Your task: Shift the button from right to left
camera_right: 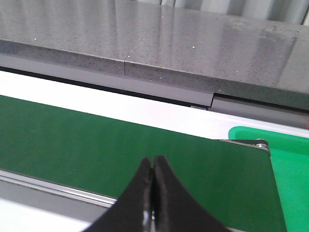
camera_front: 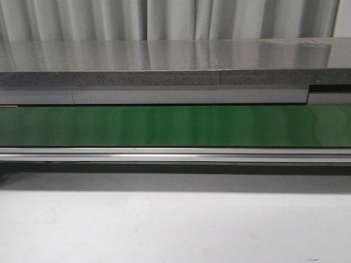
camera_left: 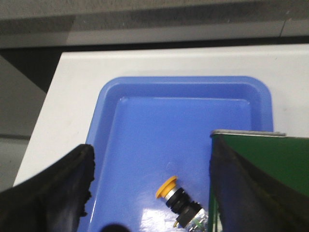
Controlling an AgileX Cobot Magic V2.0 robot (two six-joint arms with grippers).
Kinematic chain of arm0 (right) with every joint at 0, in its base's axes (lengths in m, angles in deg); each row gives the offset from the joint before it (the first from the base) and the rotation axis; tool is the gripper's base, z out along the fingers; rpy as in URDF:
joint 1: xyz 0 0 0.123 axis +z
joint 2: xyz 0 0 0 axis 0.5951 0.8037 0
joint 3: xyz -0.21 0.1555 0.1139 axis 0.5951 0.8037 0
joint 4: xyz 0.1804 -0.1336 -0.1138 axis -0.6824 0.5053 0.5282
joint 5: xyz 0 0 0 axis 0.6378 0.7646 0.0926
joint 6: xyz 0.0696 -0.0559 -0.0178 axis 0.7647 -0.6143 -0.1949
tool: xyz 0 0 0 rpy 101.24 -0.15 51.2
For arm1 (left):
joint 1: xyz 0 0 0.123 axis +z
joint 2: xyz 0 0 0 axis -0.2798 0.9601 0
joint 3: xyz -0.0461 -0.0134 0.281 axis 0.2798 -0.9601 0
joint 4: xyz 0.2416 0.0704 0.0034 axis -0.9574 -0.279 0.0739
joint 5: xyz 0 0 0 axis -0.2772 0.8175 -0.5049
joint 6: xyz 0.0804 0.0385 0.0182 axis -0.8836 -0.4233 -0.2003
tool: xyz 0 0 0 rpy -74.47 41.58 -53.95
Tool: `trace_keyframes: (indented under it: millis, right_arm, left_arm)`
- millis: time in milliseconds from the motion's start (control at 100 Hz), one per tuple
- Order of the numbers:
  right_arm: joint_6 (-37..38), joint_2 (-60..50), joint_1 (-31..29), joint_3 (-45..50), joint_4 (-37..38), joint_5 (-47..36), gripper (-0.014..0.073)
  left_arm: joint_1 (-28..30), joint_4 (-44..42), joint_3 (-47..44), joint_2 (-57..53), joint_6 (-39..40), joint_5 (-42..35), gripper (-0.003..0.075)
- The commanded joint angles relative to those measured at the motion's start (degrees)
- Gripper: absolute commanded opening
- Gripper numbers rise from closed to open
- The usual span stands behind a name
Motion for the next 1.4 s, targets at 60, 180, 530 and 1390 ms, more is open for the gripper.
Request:
trace_keyframes:
  millis: [60, 180, 530, 1390]
  right_arm:
    - [-0.57, 0.09, 0.11, -1.54, -0.88, -3.58, -0.0067]
    - [-0.57, 0.09, 0.11, -1.54, -0.88, -3.58, -0.0067]
    - [-0.57, 0.09, 0.11, -1.54, -0.88, -3.58, -0.0067]
    - [-0.57, 0.09, 0.11, -1.54, -0.88, -3.58, -0.0067]
  left_arm:
    - [-3.95, 0.72, -1.44, -7.82, 0.07, -5.29, 0.0476]
    - [-7.58, 3.25, -5.07, -12.26, 0.07, -7.05, 0.0476]
    - [-16.05, 6.07, -16.99, -25.39, 0.07, -10.87, 0.0398]
    - [-17.47, 9.28, -23.3, -36.96, 0.07, -10.43, 0.0005]
